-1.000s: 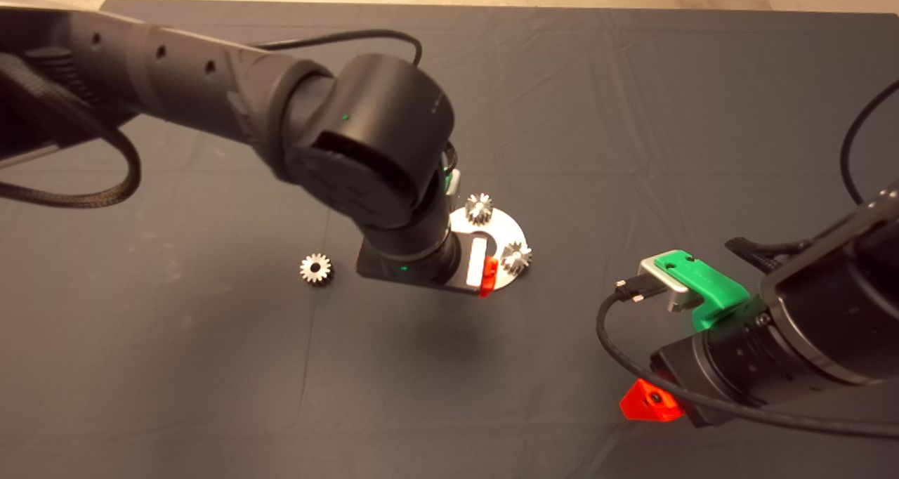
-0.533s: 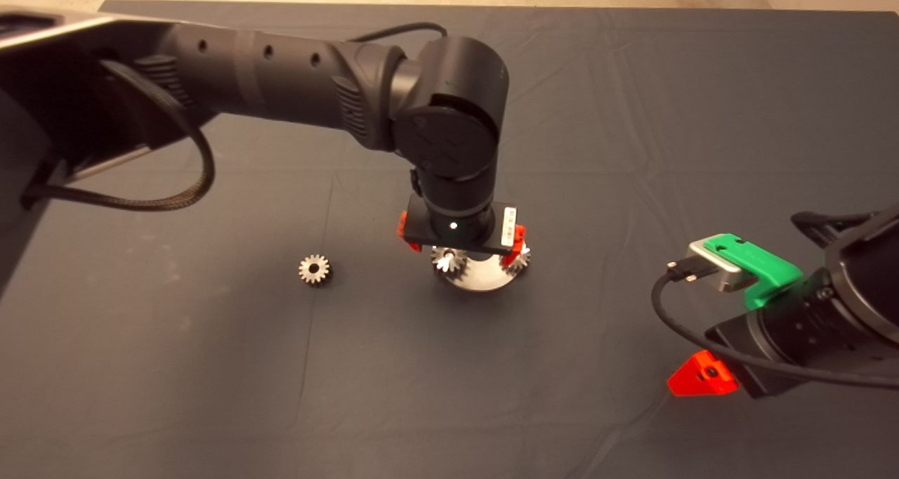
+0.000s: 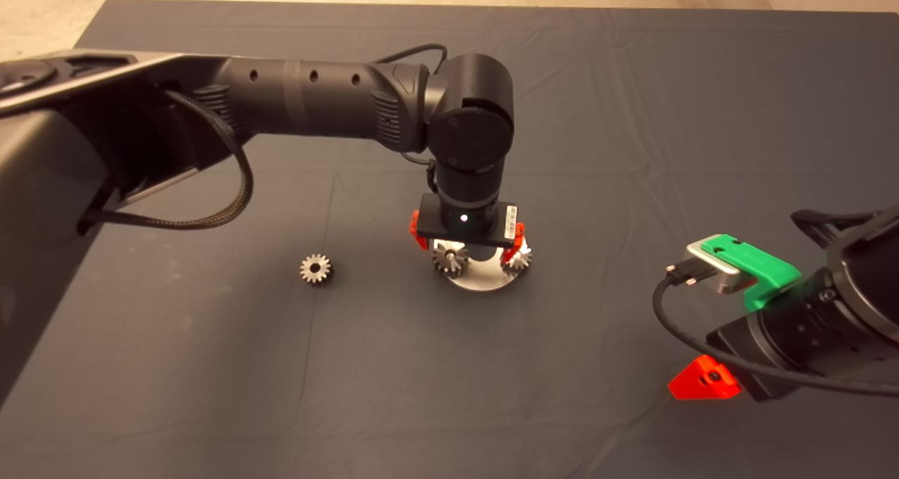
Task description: Remove an incorrectly installed larger gear and replace it with the correct smaller gear
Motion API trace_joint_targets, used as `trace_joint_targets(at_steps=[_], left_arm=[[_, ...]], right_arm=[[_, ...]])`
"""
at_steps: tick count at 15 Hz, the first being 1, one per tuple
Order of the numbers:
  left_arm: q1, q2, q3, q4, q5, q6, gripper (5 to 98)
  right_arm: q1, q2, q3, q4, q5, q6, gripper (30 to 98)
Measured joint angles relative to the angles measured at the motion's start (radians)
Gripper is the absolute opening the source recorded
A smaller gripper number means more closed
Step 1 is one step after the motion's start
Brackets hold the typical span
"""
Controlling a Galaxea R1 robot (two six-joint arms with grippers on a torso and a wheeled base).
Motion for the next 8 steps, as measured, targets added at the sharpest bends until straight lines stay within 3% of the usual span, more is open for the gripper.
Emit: trace_joint_targets(at_steps=[8], left_arm=[[0.042, -0.009, -0.028, 0.004, 0.001, 0.033, 97.9]], right_arm=[[0.000, -0.005, -0.001, 0.000, 0.000, 0.000, 97.7]])
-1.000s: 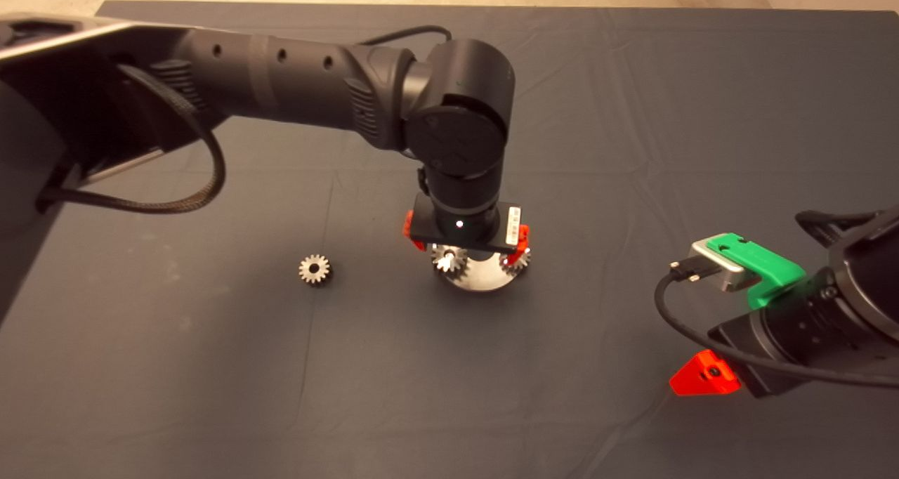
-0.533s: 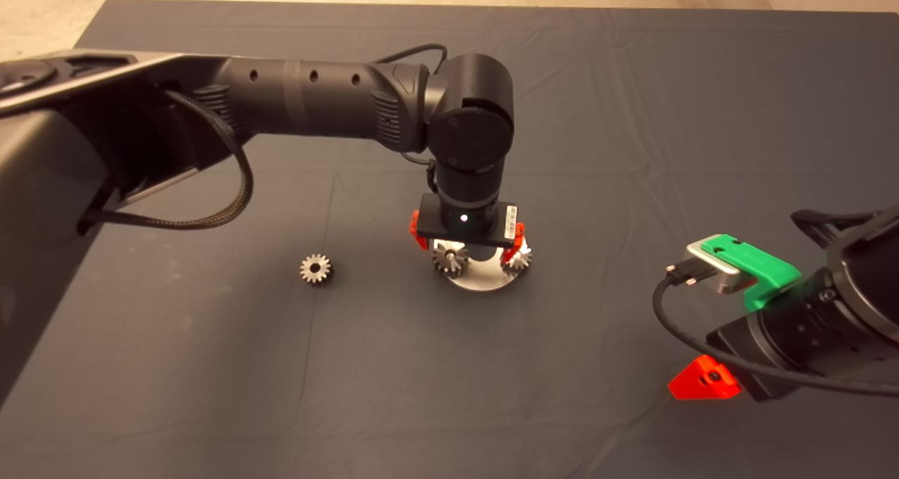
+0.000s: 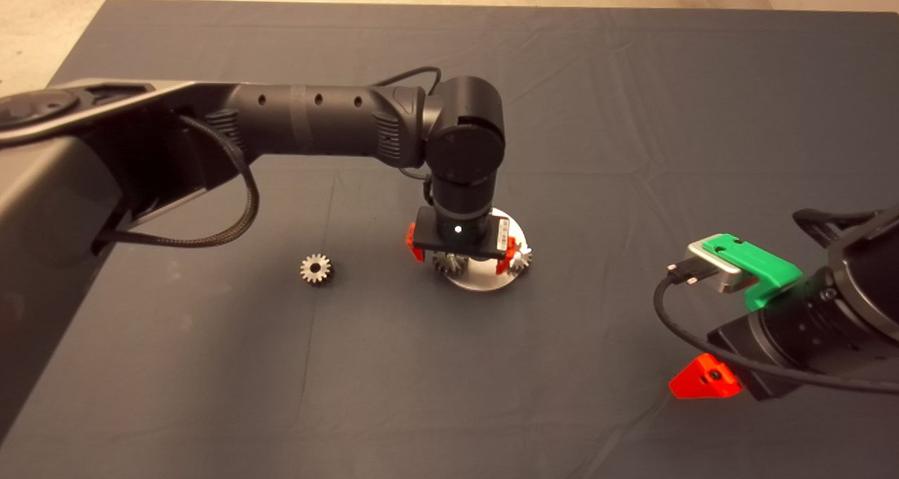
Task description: Remove an incorrectly installed larger gear and replace it with the correct smaller gear
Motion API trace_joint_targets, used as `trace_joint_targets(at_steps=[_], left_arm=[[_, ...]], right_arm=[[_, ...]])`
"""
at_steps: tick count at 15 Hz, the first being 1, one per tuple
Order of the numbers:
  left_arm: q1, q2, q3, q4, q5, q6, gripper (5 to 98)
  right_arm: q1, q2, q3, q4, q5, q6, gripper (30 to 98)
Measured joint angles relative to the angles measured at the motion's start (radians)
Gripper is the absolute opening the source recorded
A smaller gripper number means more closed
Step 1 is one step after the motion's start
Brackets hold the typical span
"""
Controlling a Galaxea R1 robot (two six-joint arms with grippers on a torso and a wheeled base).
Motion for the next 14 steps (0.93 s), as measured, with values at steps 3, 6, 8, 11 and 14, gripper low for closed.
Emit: trace_joint_targets(at_steps=[3, 6, 8, 11, 14], left_arm=[[0.000, -0.001, -0.004, 0.011, 0.000, 0.008, 97.9], [0.001, -0.009, -0.005, 0.020, 0.000, 0.019, 97.4], [0.005, -0.014, -0.010, 0.032, 0.000, 0.023, 94.7], [0.015, -0.014, -0.019, 0.048, 0.000, 0.030, 90.3], [0.020, -0.014, -0.029, 0.060, 0.000, 0.038, 84.7]], right_arm=[[0.000, -0.003, 0.000, 0.000, 0.000, 0.000, 97.7], [0.000, -0.003, 0.000, 0.000, 0.000, 0.000, 97.7], [0.000, -0.003, 0.000, 0.000, 0.000, 0.000, 97.7], [0.000, -0.003, -0.001, 0.000, 0.000, 0.000, 97.7], [0.000, -0.003, -0.001, 0.000, 0.000, 0.000, 97.7]])
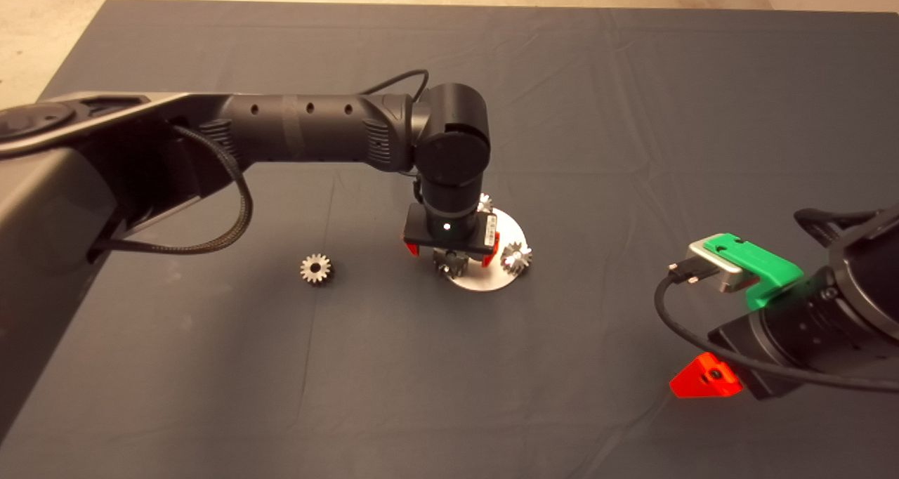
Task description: Remove an incorrectly installed larger gear and replace it with the correct smaller gear
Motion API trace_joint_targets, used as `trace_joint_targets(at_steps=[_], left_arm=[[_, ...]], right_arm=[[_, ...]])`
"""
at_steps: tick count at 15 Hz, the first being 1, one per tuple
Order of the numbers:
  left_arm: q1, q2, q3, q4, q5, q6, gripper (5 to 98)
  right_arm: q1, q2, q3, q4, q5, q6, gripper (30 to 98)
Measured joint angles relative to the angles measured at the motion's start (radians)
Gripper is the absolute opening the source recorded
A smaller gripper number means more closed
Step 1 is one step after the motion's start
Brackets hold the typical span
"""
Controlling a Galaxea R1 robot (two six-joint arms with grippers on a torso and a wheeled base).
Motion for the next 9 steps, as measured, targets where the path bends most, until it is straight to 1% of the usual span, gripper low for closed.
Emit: trace_joint_targets(at_steps=[2, 3, 5, 7, 9], left_arm=[[0.000, 0.000, -0.002, 0.004, 0.000, 0.004, 83.7], [0.002, 0.000, -0.002, 0.006, 0.000, 0.004, 80.4], [0.013, 0.000, -0.002, 0.010, 0.000, 0.007, 80.1], [0.021, 0.000, -0.002, 0.014, 0.000, 0.007, 75.4], [0.022, 0.000, -0.002, 0.017, 0.000, 0.007, 73.7]], right_arm=[[0.000, 0.000, 0.000, 0.000, 0.000, 0.000, 97.7], [0.000, 0.000, 0.000, 0.000, 0.000, 0.000, 97.7], [0.000, 0.000, 0.000, 0.000, 0.000, 0.000, 97.7], [0.000, -0.002, 0.000, 0.000, 0.000, 0.000, 97.7], [0.000, -0.003, 0.000, 0.000, 0.000, 0.000, 97.7]])
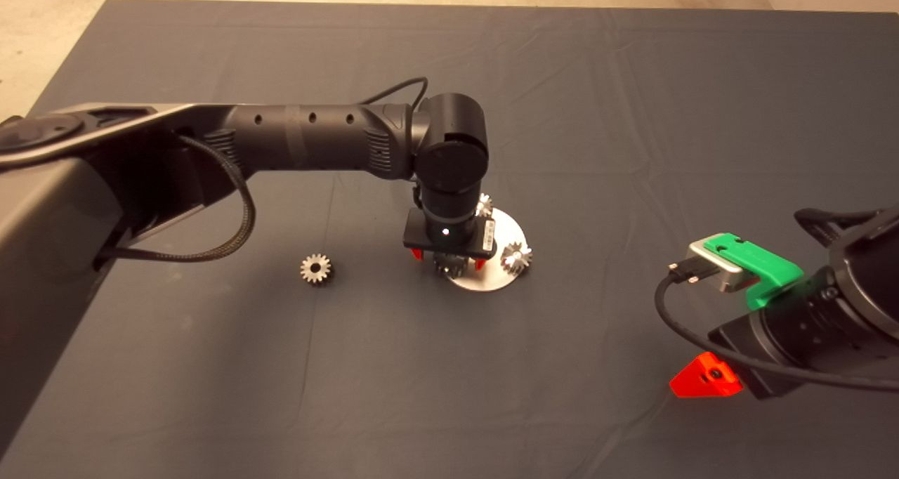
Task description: Remove an incorrectly installed larger gear and replace it with the correct smaller gear
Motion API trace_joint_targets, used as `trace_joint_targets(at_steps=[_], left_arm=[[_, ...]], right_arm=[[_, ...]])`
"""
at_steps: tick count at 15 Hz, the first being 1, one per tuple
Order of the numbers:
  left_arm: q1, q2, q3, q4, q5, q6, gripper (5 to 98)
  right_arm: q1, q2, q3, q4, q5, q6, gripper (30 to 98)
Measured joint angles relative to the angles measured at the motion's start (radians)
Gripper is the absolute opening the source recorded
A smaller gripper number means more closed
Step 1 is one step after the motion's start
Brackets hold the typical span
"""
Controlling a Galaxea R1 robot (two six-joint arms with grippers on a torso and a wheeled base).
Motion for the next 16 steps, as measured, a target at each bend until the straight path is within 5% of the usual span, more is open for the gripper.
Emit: trace_joint_targets(at_steps=[16], left_arm=[[0.014, 0.000, 0.000, 0.020, -0.004, 0.001, 51.1]], right_arm=[[0.000, -0.008, 0.000, 0.000, 0.000, 0.000, 97.7]])
